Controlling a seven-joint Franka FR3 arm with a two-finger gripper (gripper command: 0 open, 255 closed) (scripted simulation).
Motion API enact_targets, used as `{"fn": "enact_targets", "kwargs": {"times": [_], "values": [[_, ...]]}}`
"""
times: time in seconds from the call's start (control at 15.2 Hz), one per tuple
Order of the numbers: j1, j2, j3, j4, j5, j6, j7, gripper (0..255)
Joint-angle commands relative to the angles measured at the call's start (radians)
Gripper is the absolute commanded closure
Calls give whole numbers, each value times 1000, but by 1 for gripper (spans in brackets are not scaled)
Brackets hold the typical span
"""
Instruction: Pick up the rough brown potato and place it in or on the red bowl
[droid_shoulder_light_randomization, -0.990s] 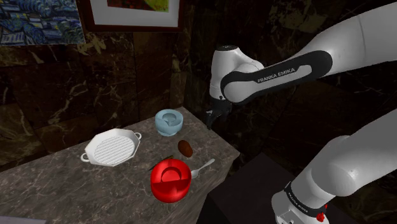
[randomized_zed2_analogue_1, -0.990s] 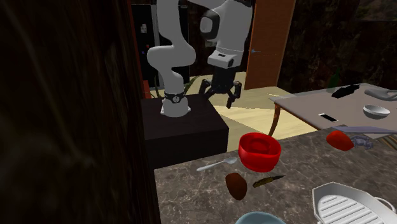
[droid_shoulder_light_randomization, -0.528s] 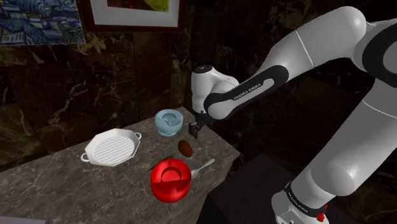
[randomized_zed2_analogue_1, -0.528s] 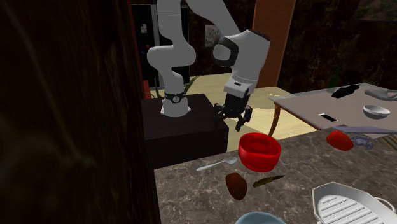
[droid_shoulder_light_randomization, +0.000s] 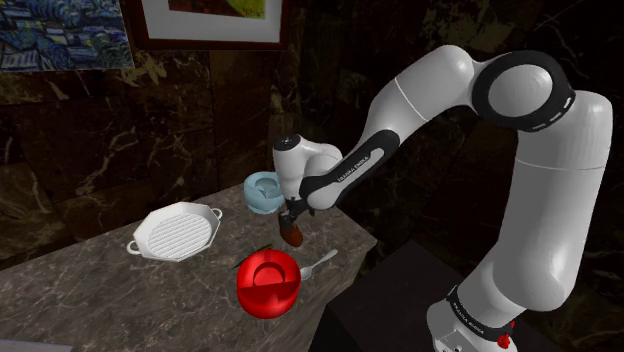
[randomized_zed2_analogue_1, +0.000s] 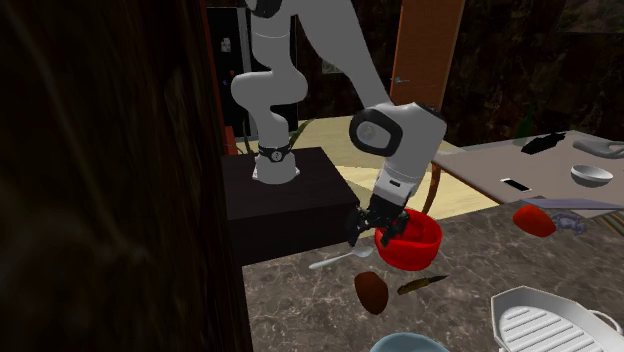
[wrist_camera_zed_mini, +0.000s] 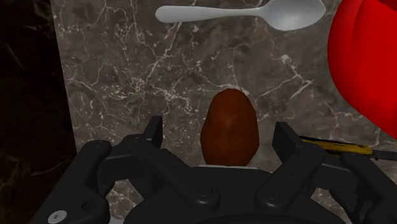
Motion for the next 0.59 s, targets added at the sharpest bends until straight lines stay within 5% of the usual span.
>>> {"fn": "enact_targets", "kwargs": {"times": [0.0,0.2,0.53], "values": [[34,91,-24,72,-51,-4,41,0],[79,215,-61,176,-104,-10,81,0],[86,263,-85,188,-132,25,98,0]]}}
